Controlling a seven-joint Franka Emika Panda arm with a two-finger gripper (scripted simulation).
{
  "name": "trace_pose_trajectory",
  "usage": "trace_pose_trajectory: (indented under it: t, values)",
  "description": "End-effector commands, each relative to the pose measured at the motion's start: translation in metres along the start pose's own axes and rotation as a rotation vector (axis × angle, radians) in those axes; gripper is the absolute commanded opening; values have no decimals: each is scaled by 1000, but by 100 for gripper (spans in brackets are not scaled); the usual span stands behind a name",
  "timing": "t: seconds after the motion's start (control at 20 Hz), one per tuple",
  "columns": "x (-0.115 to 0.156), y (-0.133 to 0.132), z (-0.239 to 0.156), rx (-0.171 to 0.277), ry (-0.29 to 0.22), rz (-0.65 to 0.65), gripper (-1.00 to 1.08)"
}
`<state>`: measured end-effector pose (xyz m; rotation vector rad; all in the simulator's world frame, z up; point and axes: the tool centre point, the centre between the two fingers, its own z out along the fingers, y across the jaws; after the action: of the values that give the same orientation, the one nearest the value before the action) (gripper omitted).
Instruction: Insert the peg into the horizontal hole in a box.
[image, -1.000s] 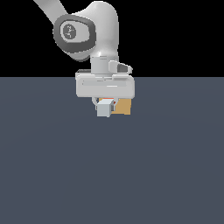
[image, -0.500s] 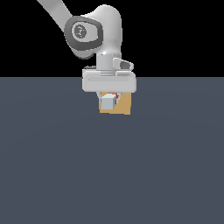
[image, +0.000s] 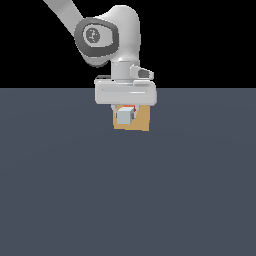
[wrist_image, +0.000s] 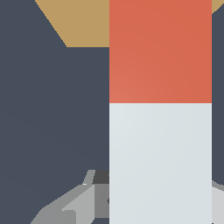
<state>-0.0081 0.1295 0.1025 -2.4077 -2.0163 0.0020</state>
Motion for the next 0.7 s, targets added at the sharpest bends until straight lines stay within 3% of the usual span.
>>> trace_pose_trajectory:
  t: [0.0,0.3,0.65]
  values:
    - [1,1,-2,-4,2,0,-100]
    - [11,0,-1,-1,0,0,-100]
    - [57,-1,-1,-2,1,0,-100]
